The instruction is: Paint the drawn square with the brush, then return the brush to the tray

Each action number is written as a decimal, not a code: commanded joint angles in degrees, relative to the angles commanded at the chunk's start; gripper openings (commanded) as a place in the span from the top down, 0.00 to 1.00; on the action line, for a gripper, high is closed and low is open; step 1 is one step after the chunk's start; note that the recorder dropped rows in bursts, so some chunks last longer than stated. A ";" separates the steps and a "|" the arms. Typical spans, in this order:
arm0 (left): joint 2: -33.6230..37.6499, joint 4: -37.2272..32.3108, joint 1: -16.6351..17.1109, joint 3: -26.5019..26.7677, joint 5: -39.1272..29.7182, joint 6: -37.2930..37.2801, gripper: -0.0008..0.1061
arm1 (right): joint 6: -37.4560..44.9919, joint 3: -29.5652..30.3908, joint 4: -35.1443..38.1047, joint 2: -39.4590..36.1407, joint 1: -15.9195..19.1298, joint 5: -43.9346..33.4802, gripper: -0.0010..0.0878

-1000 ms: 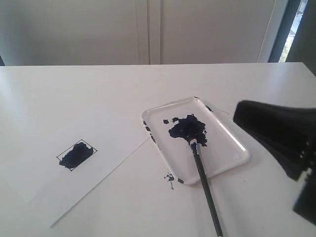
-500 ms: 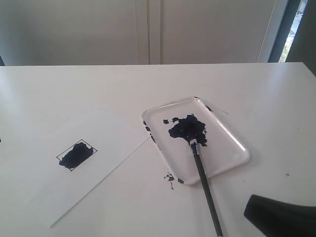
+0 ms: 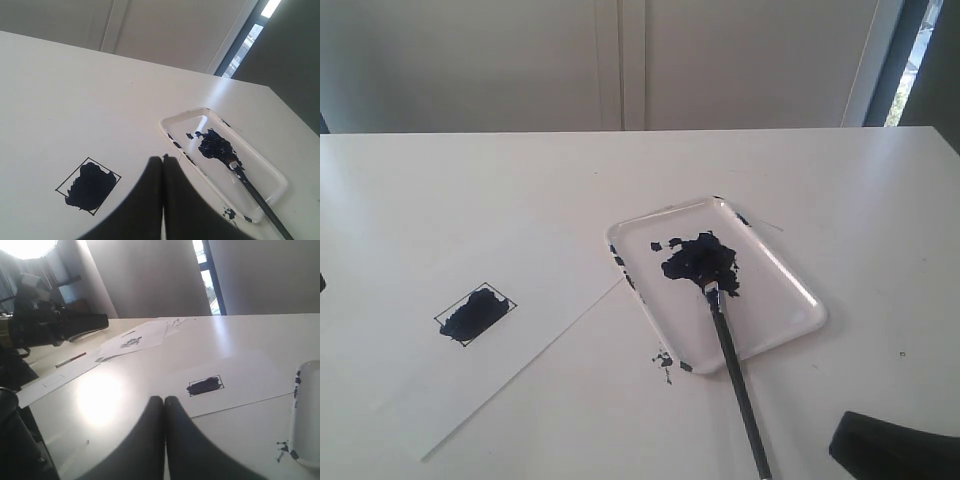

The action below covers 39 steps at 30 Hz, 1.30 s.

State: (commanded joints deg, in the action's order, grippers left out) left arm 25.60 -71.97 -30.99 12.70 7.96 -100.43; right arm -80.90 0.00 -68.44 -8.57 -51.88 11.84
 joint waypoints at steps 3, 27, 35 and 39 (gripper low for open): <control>0.00 0.00 0.00 0.00 0.00 0.09 0.99 | 0.13 0.00 -4.04 0.00 0.00 -2.36 0.99; 0.00 -0.51 0.00 0.00 -0.24 0.43 0.99 | 0.73 0.00 -15.51 0.00 0.00 0.24 0.99; 0.00 -0.51 0.00 0.00 -0.12 1.74 0.99 | 0.73 0.00 -15.51 0.00 0.00 0.24 0.99; 0.00 -0.51 0.00 0.00 -0.12 1.74 0.99 | 0.73 0.00 -15.51 1.85 0.00 0.12 0.99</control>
State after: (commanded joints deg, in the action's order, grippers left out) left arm 25.60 -72.47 -30.99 12.70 7.84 -98.69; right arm -80.17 0.00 -83.95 -6.71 -51.88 11.96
